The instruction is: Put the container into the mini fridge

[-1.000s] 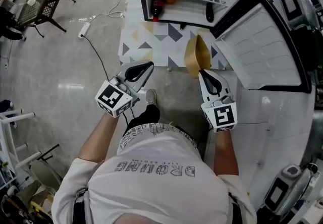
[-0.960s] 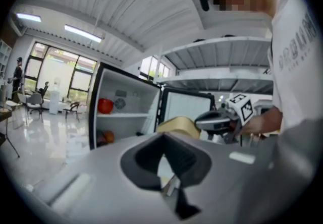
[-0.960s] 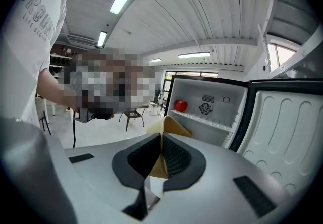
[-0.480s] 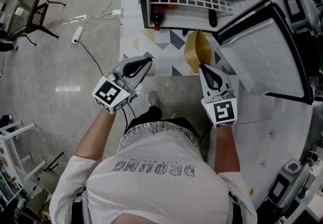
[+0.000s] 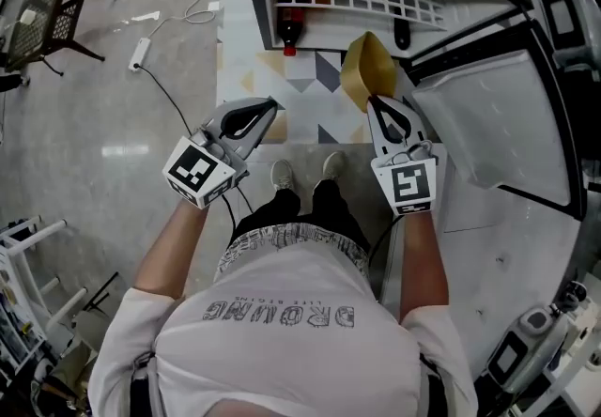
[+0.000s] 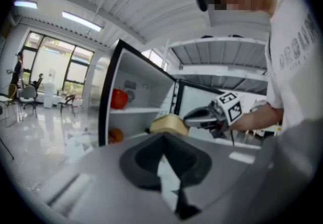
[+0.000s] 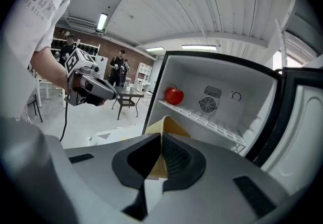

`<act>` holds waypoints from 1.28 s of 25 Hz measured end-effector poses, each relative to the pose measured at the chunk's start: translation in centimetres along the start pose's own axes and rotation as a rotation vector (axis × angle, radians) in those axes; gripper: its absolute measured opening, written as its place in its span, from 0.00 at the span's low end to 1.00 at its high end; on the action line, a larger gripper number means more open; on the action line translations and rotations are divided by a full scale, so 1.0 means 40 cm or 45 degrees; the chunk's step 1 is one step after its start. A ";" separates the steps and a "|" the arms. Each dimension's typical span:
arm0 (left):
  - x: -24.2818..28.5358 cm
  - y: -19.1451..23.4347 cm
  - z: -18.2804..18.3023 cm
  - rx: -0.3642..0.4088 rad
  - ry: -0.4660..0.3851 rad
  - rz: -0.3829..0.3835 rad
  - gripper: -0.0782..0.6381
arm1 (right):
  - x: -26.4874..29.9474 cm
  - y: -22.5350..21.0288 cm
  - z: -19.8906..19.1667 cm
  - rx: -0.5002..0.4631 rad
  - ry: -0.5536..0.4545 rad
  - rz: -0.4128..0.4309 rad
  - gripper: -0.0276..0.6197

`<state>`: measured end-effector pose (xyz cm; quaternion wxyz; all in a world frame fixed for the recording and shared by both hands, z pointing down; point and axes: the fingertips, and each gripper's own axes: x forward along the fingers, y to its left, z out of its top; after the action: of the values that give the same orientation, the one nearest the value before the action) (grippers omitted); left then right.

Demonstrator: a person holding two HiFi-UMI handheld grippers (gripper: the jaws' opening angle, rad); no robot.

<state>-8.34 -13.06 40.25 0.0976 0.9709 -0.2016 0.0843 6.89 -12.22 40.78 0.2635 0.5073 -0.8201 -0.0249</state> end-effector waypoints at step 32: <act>0.160 -0.020 -0.115 -0.079 0.168 0.277 0.12 | 0.404 -0.221 -0.227 -0.342 0.102 0.031 0.06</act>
<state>-2.80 -13.71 45.88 0.1311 0.9322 -0.3012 0.1519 12.70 -28.11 52.45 0.3617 0.4581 -0.8043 -0.1111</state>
